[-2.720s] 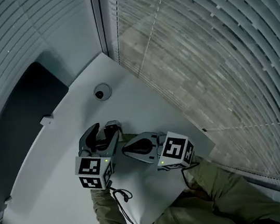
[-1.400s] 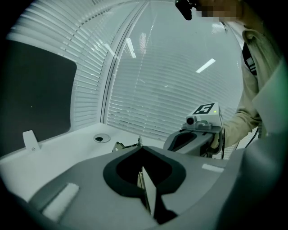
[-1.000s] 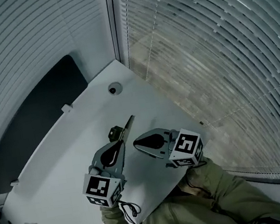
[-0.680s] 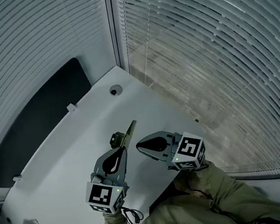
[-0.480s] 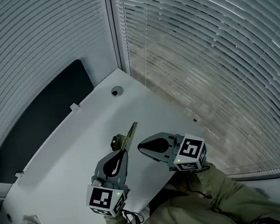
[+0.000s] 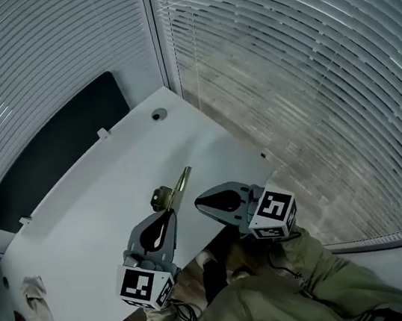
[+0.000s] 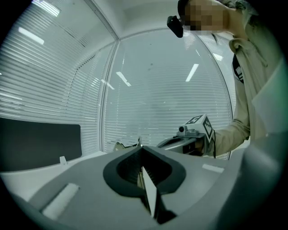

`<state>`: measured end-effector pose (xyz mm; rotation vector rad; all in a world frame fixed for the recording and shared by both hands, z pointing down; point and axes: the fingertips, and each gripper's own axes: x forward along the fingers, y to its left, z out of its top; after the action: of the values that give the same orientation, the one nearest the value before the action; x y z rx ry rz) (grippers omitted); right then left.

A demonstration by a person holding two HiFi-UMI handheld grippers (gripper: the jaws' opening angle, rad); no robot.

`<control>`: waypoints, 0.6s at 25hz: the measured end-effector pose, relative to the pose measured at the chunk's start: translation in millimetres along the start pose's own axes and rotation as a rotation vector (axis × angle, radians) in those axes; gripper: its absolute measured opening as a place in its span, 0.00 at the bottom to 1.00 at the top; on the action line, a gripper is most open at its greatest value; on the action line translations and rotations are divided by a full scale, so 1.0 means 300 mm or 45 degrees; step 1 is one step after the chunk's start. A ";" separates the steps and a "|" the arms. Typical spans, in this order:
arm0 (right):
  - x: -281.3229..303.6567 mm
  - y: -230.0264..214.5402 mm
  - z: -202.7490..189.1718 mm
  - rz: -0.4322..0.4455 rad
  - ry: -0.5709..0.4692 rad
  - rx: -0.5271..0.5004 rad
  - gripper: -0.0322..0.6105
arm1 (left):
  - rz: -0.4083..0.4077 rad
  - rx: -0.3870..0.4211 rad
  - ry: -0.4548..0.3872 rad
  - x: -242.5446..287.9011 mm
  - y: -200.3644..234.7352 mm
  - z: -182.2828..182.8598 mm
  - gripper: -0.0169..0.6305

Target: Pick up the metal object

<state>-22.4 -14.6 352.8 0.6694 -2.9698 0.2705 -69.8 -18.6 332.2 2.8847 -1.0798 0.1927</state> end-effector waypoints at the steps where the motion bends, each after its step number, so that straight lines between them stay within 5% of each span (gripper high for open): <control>1: -0.027 0.022 0.001 0.003 -0.008 0.001 0.06 | 0.010 0.002 -0.003 -0.018 -0.030 0.005 0.04; 15: -0.251 0.320 -0.021 0.082 -0.065 -0.047 0.06 | 0.124 0.022 -0.052 -0.263 -0.348 0.028 0.04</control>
<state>4.2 103.4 335.2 0.5859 -3.0410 0.2056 -59.6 110.5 312.2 2.8656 -1.2326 0.1485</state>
